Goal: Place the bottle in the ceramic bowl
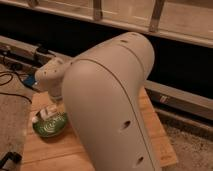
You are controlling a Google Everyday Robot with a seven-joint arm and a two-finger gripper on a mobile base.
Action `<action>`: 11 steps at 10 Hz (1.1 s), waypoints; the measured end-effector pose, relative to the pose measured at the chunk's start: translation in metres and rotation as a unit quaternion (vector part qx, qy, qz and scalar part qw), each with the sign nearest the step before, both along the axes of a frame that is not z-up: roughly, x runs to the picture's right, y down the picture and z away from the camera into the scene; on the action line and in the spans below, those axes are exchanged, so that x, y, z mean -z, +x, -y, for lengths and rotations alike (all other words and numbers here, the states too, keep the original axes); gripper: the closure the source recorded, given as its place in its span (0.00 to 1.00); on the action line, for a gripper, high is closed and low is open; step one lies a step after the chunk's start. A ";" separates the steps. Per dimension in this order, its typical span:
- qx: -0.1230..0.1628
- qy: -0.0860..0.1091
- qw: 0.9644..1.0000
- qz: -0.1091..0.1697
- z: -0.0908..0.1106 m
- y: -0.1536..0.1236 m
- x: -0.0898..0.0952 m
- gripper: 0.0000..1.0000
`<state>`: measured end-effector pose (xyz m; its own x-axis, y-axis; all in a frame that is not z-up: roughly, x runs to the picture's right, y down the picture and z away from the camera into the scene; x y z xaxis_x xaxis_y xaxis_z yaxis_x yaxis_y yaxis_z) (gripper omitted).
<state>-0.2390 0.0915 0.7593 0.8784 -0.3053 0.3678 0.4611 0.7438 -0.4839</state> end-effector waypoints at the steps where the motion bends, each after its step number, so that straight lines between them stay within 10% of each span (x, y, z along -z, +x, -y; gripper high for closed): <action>1: 0.000 0.000 1.000 -0.001 0.000 0.001 0.000 0.94; 8: -0.001 0.000 1.000 -0.002 0.000 0.003 -0.001 0.25; 11: -0.001 0.000 1.000 -0.002 0.000 0.002 -0.001 0.20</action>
<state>-0.2366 0.0915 0.7598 0.8801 -0.3035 0.3652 0.4583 0.7442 -0.4860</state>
